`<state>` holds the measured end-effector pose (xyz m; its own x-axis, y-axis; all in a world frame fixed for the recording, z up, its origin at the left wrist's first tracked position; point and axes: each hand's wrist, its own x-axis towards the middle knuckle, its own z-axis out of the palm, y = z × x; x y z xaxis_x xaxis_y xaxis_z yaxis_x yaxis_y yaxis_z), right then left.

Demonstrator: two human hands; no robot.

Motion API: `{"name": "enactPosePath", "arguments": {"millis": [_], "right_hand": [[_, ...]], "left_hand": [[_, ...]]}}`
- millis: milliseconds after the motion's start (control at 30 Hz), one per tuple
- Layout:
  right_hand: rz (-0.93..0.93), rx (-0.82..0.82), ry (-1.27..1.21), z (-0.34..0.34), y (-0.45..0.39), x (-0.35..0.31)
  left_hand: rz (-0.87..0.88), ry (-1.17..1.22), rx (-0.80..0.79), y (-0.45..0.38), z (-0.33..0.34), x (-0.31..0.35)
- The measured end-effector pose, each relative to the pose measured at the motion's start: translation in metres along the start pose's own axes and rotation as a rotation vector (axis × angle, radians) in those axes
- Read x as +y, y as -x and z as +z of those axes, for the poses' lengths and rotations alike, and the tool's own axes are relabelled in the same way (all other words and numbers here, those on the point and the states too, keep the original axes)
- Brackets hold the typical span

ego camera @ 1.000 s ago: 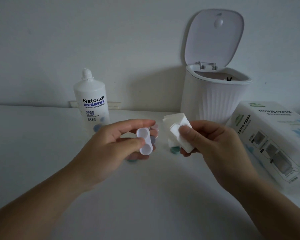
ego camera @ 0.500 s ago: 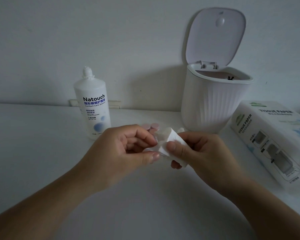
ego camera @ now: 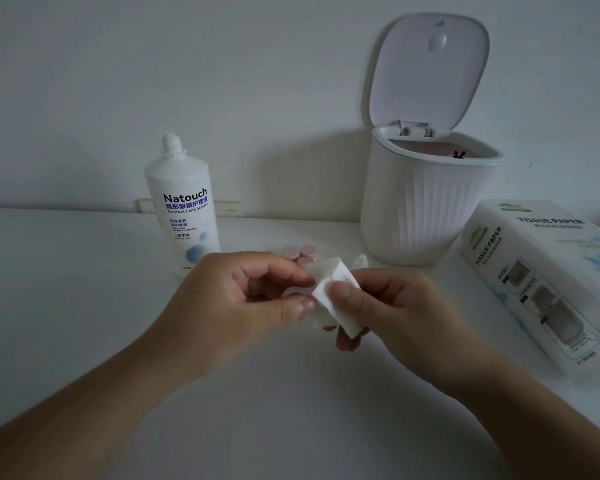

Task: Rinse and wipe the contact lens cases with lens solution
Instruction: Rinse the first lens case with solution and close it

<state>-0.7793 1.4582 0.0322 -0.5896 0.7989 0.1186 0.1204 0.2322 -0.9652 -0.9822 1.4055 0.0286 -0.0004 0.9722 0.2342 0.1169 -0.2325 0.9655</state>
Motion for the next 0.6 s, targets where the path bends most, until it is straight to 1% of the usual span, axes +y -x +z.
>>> {"name": "enactPosePath", "arguments": {"millis": [100,200,333,433,467,533,600], "right_hand": [[0.028,-0.025,0.027,-0.0012,-0.0001,0.0005],[0.055,-0.053,0.062,-0.0038,-0.0007,0.0030],[0.092,-0.134,0.098,-0.0048,0.0003,0.0054],[0.082,-0.109,0.095,-0.0058,-0.0012,0.0059],[0.079,-0.079,0.080,-0.0066,-0.0017,0.0060],[0.084,-0.042,0.031,-0.0082,-0.0022,0.0058],[0.098,-0.054,-0.020,-0.0089,-0.0018,0.0049]], "left_hand": [[0.027,-0.043,-0.079,0.0001,-0.0003,-0.0011],[0.048,-0.119,-0.083,-0.0010,-0.0016,-0.0033],[0.074,-0.222,-0.116,0.0003,-0.0012,-0.0065],[0.072,-0.223,-0.145,0.0007,-0.0021,-0.0068],[0.086,-0.233,-0.132,0.0007,-0.0026,-0.0070],[0.132,-0.270,-0.053,0.0009,-0.0023,-0.0069],[0.184,-0.316,0.020,0.0008,-0.0007,-0.0060]]}}
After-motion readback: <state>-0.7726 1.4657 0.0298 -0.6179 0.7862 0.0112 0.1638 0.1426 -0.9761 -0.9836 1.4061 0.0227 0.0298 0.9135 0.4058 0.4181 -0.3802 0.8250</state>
